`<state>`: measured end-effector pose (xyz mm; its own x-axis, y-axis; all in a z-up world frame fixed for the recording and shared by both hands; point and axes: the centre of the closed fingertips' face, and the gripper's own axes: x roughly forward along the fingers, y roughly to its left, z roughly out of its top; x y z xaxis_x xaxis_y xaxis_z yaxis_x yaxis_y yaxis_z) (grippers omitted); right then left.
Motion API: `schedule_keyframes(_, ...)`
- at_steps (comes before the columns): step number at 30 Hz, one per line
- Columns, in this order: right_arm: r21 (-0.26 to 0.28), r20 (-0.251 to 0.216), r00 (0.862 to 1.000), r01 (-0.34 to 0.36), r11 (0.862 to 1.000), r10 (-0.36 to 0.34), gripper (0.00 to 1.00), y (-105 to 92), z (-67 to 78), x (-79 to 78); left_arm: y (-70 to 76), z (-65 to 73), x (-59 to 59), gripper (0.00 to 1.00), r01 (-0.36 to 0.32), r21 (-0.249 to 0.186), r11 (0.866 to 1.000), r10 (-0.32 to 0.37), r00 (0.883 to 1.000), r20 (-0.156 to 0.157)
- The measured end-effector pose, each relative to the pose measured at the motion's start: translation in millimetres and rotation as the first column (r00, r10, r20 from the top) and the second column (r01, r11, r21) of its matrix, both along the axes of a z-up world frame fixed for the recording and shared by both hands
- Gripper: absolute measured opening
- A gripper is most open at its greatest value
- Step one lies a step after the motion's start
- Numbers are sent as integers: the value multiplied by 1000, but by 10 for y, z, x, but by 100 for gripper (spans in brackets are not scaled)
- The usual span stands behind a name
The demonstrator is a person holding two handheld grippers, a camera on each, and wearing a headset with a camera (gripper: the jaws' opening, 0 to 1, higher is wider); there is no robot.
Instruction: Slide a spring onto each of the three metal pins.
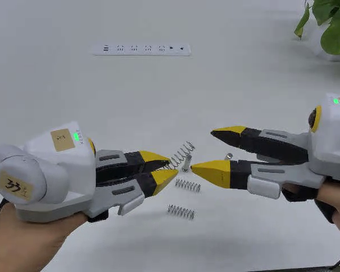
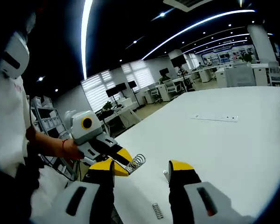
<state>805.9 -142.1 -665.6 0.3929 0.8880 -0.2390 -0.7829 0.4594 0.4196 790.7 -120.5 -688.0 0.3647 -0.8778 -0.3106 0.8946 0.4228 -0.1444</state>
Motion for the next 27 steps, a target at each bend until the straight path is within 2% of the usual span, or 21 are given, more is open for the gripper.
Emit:
schedule_keyframes(3,12,-4,1000,8,1000,-8,38,18,29,12,-34,45,5,10,-5,-22,1000,5,1000,1)
schedule_keyframes(5,53,-25,1000,16,998,-15,33,40,80,19,-54,73,8,10,-5,-34,999,5,1000,6)
schedule_keyframes(11,87,-53,998,19,996,-15,26,71,122,13,-91,140,9,10,0,-64,998,2,1000,20)
schedule_keyframes(16,148,-83,996,22,989,-10,19,108,197,4,-115,160,3,10,0,-72,997,1,1000,23)
schedule_keyframes(21,149,-81,997,23,989,-11,12,96,201,10,-133,183,-11,10,4,-82,997,-2,1000,22)
schedule_keyframes(27,146,-75,997,18,989,-7,12,91,213,9,-151,187,-16,10,8,-84,996,-7,1000,18)
